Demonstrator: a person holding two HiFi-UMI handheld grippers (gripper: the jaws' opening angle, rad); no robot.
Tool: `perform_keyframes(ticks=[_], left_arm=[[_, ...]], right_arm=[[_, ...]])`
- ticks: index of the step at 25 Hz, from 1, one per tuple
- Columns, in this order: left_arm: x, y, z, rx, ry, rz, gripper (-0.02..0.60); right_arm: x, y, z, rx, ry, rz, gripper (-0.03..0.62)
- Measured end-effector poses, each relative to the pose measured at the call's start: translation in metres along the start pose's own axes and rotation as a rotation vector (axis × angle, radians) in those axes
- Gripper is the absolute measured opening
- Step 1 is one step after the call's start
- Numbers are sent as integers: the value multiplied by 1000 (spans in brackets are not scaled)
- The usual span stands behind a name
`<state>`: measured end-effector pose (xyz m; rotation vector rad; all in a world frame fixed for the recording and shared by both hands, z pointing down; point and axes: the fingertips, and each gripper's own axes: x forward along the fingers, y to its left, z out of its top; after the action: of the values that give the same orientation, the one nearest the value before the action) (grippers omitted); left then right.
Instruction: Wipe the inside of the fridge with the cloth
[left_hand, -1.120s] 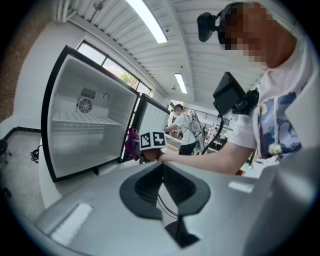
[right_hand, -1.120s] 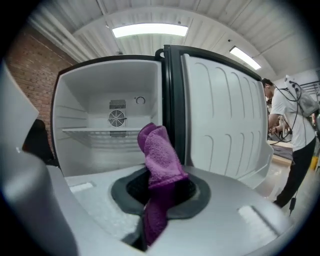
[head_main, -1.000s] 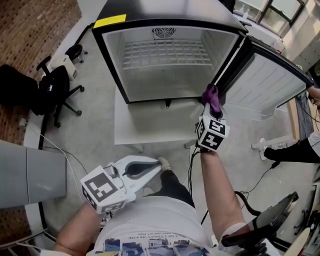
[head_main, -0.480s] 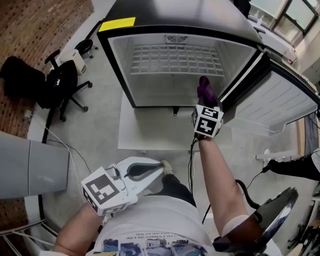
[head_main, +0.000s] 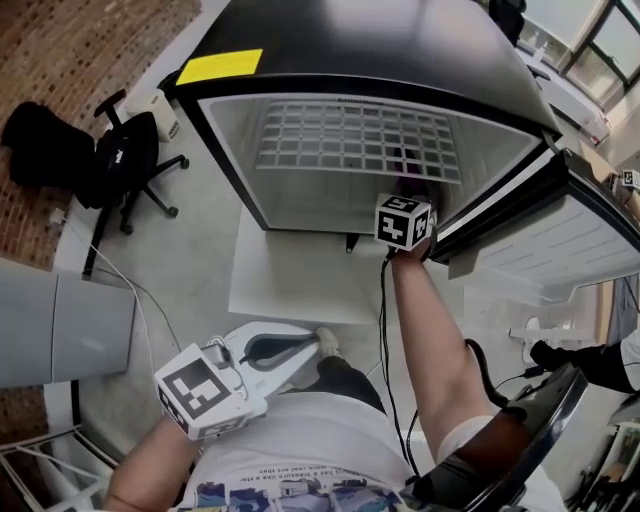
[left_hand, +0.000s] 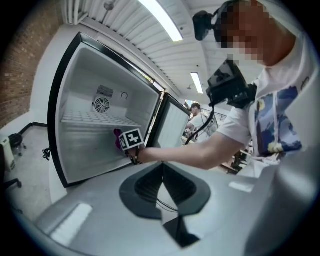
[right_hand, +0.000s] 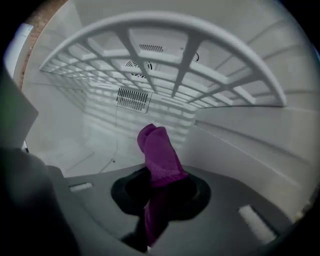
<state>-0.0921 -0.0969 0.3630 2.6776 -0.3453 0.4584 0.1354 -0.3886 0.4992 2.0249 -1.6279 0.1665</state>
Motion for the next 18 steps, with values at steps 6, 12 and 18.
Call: perform_keyframes(ticks=[6, 12, 18], left_arm=[[8, 14, 1, -12, -1, 26, 6], [13, 19, 8, -25, 0, 36, 6], [15, 21, 10, -26, -12, 46, 6]], right_arm=[[31, 14, -3, -58, 20, 37, 52], [40, 36, -10, -82, 51, 118, 52], [39, 63, -9, -112, 46, 189, 52]])
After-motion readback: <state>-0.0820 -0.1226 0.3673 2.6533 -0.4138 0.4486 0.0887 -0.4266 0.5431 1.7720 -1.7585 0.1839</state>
